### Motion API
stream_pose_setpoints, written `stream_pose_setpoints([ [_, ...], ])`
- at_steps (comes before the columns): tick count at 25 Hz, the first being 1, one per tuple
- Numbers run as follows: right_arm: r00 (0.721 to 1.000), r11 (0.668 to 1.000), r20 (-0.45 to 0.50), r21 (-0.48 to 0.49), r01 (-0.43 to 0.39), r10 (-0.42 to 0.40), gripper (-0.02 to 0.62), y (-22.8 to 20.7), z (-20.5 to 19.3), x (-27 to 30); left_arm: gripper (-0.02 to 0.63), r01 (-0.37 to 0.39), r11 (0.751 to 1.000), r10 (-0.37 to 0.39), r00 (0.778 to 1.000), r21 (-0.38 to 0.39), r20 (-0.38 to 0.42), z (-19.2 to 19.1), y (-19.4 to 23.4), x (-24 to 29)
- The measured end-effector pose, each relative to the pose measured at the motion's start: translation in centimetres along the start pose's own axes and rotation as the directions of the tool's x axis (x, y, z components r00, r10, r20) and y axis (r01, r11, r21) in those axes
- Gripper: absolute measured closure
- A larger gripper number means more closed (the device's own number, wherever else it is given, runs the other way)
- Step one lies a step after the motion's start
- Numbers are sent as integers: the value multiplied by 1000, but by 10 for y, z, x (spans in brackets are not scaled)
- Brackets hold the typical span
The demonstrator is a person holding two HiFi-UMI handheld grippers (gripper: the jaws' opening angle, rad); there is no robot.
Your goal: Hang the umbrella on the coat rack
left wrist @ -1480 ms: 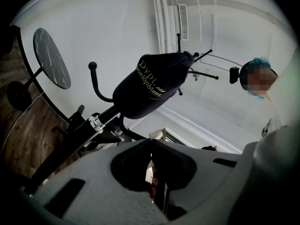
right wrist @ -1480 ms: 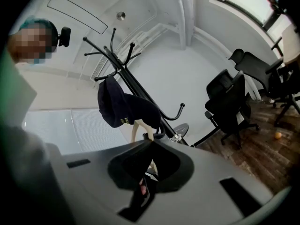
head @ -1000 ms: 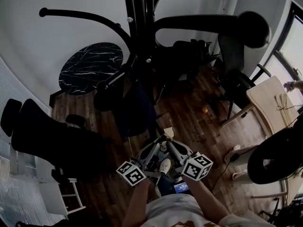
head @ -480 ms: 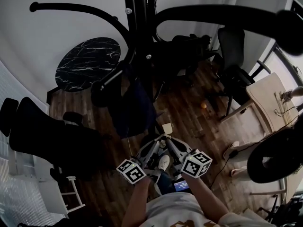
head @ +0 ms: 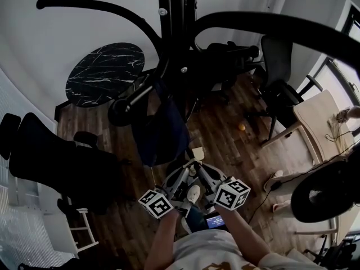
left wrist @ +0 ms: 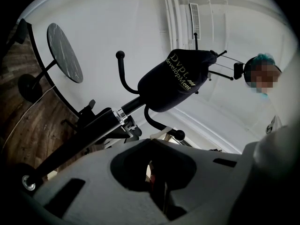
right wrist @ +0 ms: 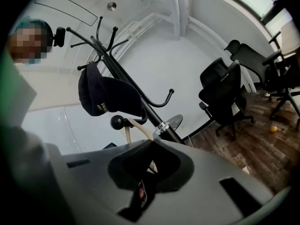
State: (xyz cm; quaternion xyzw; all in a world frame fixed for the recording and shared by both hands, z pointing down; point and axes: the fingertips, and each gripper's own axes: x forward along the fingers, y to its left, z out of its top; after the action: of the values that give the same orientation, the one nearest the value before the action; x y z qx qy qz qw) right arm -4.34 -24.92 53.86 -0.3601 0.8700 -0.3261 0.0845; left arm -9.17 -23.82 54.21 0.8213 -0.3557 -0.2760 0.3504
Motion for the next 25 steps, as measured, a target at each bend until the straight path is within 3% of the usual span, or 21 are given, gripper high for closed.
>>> stream_pose_setpoints([
  [25, 998, 998, -60, -63, 7, -11, 583, -12, -1, 30, 586, -44, 999, 44, 999, -14, -3, 6, 28, 13],
])
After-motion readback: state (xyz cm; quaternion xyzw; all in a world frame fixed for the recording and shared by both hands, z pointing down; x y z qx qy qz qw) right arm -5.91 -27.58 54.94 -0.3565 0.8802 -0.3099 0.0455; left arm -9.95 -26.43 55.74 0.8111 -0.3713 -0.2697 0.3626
